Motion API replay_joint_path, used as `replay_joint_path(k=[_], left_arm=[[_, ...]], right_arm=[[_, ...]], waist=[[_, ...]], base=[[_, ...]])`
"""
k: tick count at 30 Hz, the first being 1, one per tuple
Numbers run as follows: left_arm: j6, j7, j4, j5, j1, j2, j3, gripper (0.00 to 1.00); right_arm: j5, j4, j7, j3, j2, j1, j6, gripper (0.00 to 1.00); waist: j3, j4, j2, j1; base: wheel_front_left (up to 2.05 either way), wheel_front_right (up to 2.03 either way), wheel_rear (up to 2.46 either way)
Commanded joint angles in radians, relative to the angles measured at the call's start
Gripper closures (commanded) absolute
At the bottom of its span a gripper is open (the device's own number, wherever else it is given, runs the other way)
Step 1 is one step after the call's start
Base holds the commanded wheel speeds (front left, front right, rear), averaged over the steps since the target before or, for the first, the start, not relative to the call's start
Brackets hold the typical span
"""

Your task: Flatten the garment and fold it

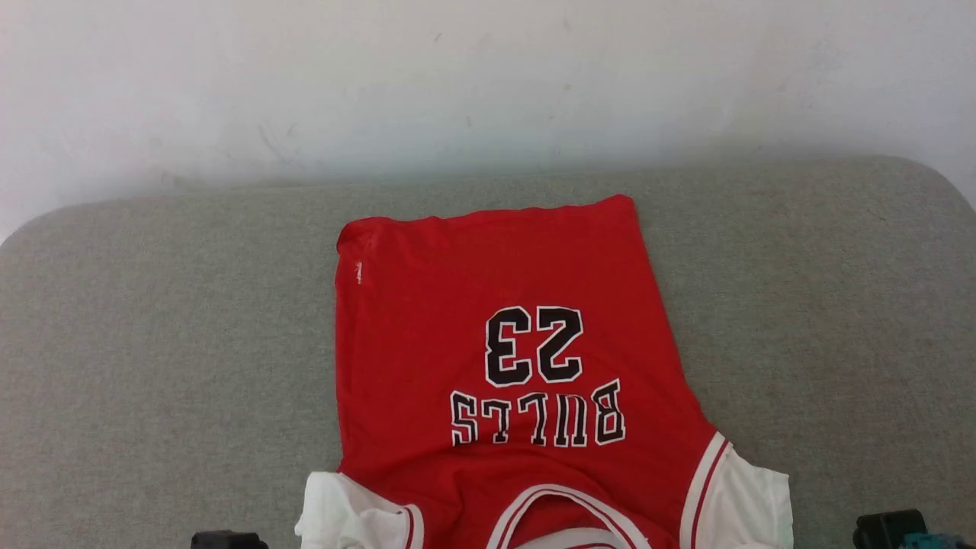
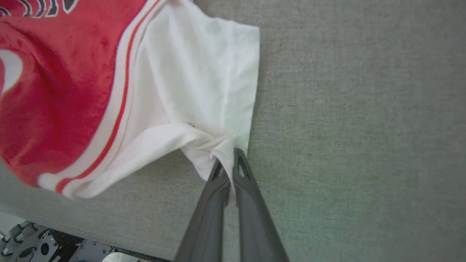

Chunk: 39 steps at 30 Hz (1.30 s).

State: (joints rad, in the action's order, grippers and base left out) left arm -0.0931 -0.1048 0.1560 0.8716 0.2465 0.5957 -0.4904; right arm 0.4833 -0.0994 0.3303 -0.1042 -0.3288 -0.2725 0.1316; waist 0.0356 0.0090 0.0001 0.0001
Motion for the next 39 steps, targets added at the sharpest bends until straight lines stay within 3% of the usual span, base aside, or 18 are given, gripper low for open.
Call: replay_joint_path(k=[1, 2, 5, 10, 14, 17, 21, 27, 39], left_arm=[[0.002, 0.000, -0.005, -0.007, -0.018, -0.006, -0.003, 1.00], [0.002, -0.001, -0.005, -0.008, -0.020, -0.007, -0.004, 1.00], [-0.001, -0.001, 0.005, -0.019, -0.026, -0.001, -0.007, 1.00], [-0.025, 0.031, 0.042, -0.083, -0.055, 0.011, 0.000, 1.00], [-0.026, 0.050, 0.069, -0.124, -0.104, -0.001, -0.008, 1.00], [-0.019, 0.056, 0.081, -0.150, -0.144, -0.008, -0.017, 1.00], [-0.007, 0.059, 0.088, -0.178, -0.199, -0.019, -0.029, 1.00], [0.013, 0.067, 0.095, -0.208, -0.275, -0.044, -0.049, 1.00], [0.043, 0.103, 0.084, -0.246, -0.384, -0.091, -0.070, 1.00]], right_arm=[[-0.008, -0.022, -0.015, -0.003, 0.007, 0.021, -0.001, 0.17], [-0.007, -0.034, -0.019, -0.003, 0.011, 0.028, -0.001, 0.00], [0.024, -0.012, -0.038, 0.029, 0.019, 0.048, -0.001, 0.00], [0.006, 0.178, -0.042, 0.139, -0.018, 0.153, -0.001, 0.00], [-0.057, 0.306, 0.024, 0.204, -0.036, 0.328, -0.001, 0.00], [-0.103, 0.331, 0.110, 0.191, -0.064, 0.493, -0.001, 0.00], [-0.143, 0.259, 0.212, 0.163, -0.073, 0.710, -0.001, 0.00], [-0.187, 0.045, 0.353, 0.150, 0.001, 0.959, -0.001, 0.00], [-0.329, -0.203, 0.419, 0.223, 0.089, 1.109, -0.001, 0.00]], waist=[[-0.001, 0.001, -0.0001, -0.0001], [-0.003, 0.001, -0.0001, -0.0001], [0.001, 0.009, -0.0001, -0.0001], [0.054, 0.028, -0.0001, -0.0001], [0.126, 0.059, -0.0001, -0.0001], [0.189, 0.084, -0.0001, -0.0001], [0.273, 0.121, -0.0001, -0.0001], [0.380, 0.174, -0.0001, -0.0001], [0.525, 0.273, -0.0001, -0.0001]], base=[[0.00, 0.00, 0.00], [0.00, 0.00, 0.00], [0.00, 0.00, 0.00], [0.00, 0.00, 0.00], [0.00, 0.00, 0.00], [0.00, 0.00, 0.00], [0.00, 0.00, 0.00], [0.00, 0.00, 0.00], [0.00, 0.00, 0.00]])
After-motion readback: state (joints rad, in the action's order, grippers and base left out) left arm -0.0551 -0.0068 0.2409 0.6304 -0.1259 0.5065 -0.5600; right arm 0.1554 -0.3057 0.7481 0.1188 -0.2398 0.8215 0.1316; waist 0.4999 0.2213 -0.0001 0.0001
